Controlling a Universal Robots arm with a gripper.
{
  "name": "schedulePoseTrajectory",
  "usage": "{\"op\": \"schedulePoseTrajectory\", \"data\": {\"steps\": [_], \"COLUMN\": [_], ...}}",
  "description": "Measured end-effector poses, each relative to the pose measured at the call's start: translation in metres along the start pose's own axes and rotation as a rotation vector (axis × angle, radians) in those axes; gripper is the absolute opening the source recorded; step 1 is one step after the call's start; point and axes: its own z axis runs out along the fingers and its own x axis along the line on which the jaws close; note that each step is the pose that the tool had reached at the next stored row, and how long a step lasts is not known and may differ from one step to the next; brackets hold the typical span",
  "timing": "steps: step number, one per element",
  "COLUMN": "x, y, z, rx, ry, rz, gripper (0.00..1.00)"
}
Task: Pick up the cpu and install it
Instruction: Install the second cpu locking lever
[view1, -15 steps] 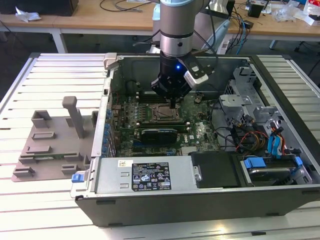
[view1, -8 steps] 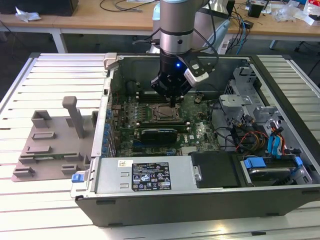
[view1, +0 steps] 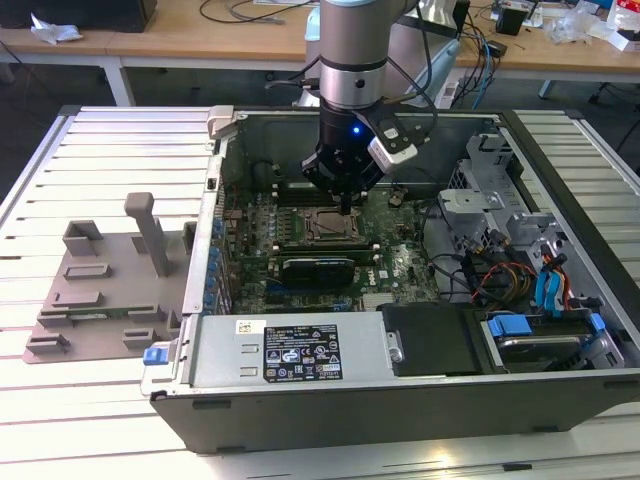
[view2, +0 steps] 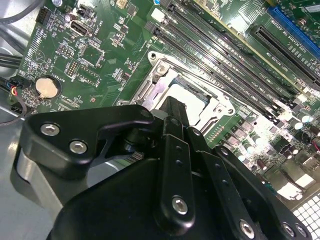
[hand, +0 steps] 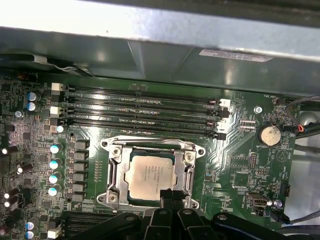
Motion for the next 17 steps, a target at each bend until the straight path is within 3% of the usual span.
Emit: {"op": "schedulePoseTrajectory", "data": {"steps": [4, 14, 17], "x": [0.0, 0.002, 0.0029], "y": [-0.0004, -0.0178, -0.028], "z": [0.0003, 0.002, 0.0031], "rx": [-0.0003, -0.0011, -0.0104], "ry": [-0.0003, -0.0001, -0.0009], "rz": [0.0, 0.0, 0.001], "gripper": [0.11, 0.11, 0.11]}}
